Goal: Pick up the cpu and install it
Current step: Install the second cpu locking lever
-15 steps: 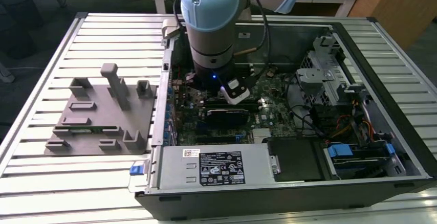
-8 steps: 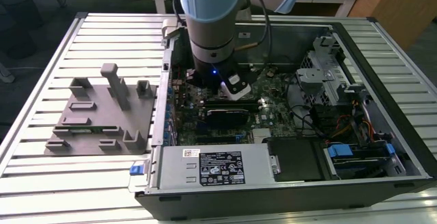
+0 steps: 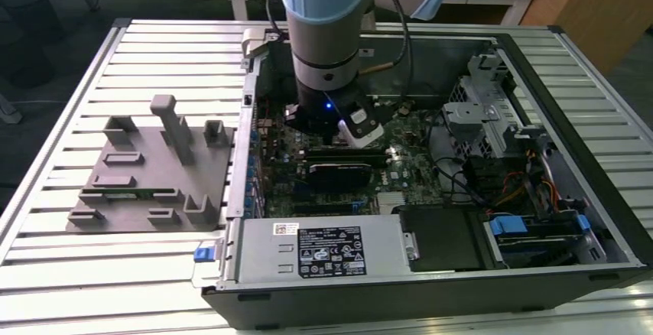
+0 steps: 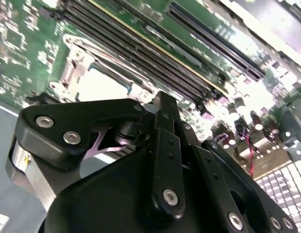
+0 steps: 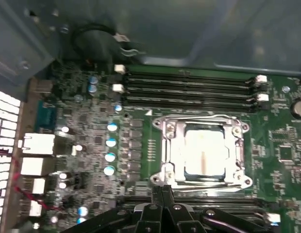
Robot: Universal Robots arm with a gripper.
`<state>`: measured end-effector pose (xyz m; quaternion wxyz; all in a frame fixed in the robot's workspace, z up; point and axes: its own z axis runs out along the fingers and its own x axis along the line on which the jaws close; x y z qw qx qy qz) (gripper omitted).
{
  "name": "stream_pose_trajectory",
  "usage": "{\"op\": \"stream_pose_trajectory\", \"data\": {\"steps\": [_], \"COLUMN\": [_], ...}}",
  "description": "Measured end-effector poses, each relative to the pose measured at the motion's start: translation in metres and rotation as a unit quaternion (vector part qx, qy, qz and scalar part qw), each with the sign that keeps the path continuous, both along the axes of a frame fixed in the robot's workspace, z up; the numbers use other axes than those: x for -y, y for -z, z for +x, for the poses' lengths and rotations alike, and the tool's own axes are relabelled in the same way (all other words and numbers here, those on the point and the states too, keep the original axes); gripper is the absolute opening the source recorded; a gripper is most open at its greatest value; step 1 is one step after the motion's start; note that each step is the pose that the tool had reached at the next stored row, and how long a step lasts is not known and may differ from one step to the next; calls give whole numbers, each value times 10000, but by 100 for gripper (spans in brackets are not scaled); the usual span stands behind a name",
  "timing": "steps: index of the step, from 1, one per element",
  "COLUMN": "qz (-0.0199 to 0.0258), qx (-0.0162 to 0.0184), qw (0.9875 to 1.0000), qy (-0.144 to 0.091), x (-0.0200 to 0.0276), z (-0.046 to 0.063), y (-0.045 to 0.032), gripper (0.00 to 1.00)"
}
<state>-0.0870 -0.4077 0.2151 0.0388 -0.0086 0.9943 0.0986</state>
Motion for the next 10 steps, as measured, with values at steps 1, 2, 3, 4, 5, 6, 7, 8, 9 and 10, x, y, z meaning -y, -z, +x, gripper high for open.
{"op": "stream_pose_trajectory", "data": {"steps": [1,2,3,4,5,6,7,8,9,10], "qz": [-19,-33,-49,-63,-75,-88,-103,-119,-135,-150], "qx": [0,0,0,0,0,0,0,0,0,0], "qw": [10000,10000,10000,10000,10000,10000,9999,9999,9999,9999], "qy": [7,11,13,15,16,16,17,18,21,23], "x": [-2,-6,-14,-28,-47,-66,-83,-95,-105,-116], "z": [26,47,64,74,83,93,105,117,131,146], "y": [0,0,0,0,0,1,1,1,1,2], "gripper": [11,11,11,11,11,11,11,11,11,11]}}
